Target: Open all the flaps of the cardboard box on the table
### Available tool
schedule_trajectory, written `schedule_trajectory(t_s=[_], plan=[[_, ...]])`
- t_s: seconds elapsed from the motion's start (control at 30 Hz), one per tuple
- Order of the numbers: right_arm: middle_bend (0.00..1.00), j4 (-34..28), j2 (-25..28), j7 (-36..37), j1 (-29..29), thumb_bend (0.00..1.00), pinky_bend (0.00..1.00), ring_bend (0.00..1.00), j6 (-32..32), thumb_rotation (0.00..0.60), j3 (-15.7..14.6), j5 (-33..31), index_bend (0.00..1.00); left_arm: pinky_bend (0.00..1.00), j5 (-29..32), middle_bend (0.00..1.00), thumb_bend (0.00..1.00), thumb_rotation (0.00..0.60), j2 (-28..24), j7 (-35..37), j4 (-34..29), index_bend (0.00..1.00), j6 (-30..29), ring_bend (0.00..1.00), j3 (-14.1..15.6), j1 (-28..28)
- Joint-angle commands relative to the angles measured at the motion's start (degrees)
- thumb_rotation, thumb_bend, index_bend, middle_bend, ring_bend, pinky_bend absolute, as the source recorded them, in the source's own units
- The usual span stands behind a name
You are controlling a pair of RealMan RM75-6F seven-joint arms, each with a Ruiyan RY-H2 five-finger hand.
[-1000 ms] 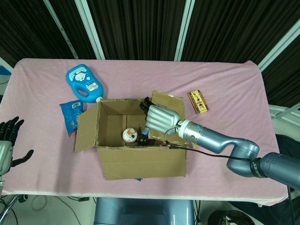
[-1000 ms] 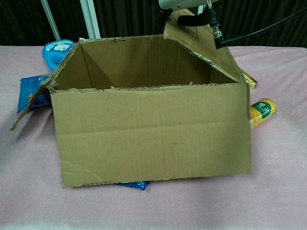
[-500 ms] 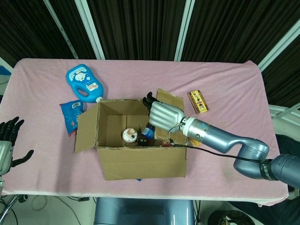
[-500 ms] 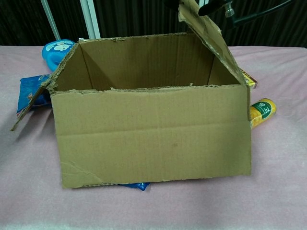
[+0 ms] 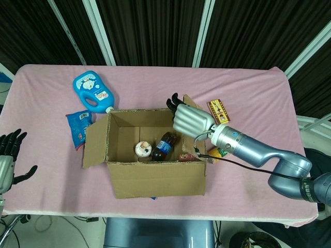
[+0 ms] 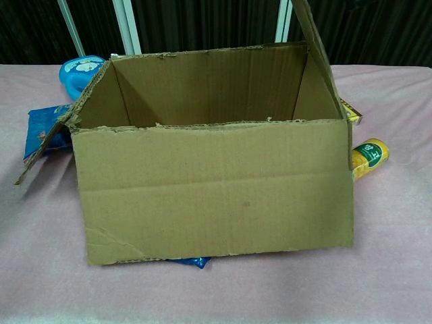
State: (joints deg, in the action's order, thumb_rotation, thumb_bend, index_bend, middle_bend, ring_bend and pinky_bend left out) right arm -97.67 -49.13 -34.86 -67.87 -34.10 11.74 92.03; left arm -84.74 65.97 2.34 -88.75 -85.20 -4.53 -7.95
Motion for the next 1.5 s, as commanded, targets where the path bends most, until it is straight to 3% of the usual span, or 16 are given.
schedule_trajectory(t_s=[0.03,0.3,0.67,1.5], plan=[[0.42,0.0,1.1,-0.3,0.8,0.40,0.23,0.18,-0.2,0.600,-0.2,-0.1,0.48,0.00,-0.1,0.00,0.19,0.600,0.0,-0.1,-0.1,0.00,0.0,0.00,0.0,0.0],[0.42,-0.3,4.9,0.2,3.4,0.39,0.23,0.17,-1.7,0.600,-0.9,0.2,0.48,0.00,-0.1,0.00,0.19,0.600,0.0,-0.3,-0.2,0.00,0.1,0.00,0.1,0.0],[0.40,-0.5,7.6,4.0,5.9,0.22,0.23,0.17,-4.2,0.600,-0.9,2.0,0.39,0.00,-0.2,0.00,0.19,0.600,0.1,-0.8,-0.3,0.00,-0.1,0.00,0.1,0.1],[0.40,-1.7,16.1,8.9,12.2,0.22,0.23,0.17,-8.1,0.600,-2.3,8.3,0.36,0.00,-0.4,0.00,0.19,0.600,0.3,-1.6,-0.3,0.00,-0.3,0.00,0.2,0.3]])
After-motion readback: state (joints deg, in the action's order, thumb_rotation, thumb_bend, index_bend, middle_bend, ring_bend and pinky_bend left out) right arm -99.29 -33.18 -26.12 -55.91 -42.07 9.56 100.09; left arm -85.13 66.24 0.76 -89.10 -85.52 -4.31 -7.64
